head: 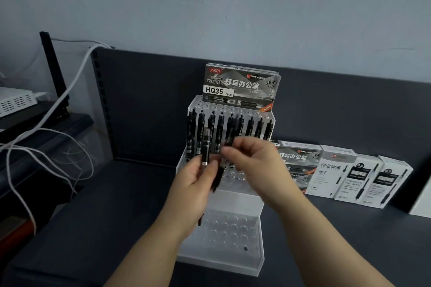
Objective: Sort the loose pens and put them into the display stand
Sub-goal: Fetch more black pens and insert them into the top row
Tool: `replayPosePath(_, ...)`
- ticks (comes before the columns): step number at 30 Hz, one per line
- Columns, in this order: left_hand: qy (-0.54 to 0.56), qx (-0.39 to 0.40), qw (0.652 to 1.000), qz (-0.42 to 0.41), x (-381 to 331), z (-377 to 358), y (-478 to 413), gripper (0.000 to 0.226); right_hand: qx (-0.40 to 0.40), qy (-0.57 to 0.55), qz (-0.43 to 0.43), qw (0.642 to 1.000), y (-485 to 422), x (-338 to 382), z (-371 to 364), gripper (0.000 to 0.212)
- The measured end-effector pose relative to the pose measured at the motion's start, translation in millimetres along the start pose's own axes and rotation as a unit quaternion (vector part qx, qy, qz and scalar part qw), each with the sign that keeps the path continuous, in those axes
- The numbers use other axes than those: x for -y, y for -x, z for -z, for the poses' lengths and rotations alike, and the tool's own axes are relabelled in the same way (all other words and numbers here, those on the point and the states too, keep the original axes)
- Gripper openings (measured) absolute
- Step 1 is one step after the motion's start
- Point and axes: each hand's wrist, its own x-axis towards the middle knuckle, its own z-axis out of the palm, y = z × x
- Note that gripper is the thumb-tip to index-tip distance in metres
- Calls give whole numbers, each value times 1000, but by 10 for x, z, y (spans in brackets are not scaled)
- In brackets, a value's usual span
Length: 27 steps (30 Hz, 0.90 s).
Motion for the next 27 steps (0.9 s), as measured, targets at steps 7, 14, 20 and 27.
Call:
replayPosePath(7, -2, -99, 995, -10, -28, 131, -84, 18, -188, 208, 84, 956, -175, -55, 144, 32)
replayPosePath(14, 23, -104, 994, 1, -52, 146, -75, 20, -163, 326, 126, 922, -221, -127, 55, 32)
replayPosePath(20, 6, -96, 995, -15, -28, 169, -79, 20, -119, 365, 84, 920, -242, -142, 43, 33)
replayPosePath(27, 22, -101, 994, -25, 12, 161, -119, 12, -119, 329, 30, 936, -185, -292, -79, 29)
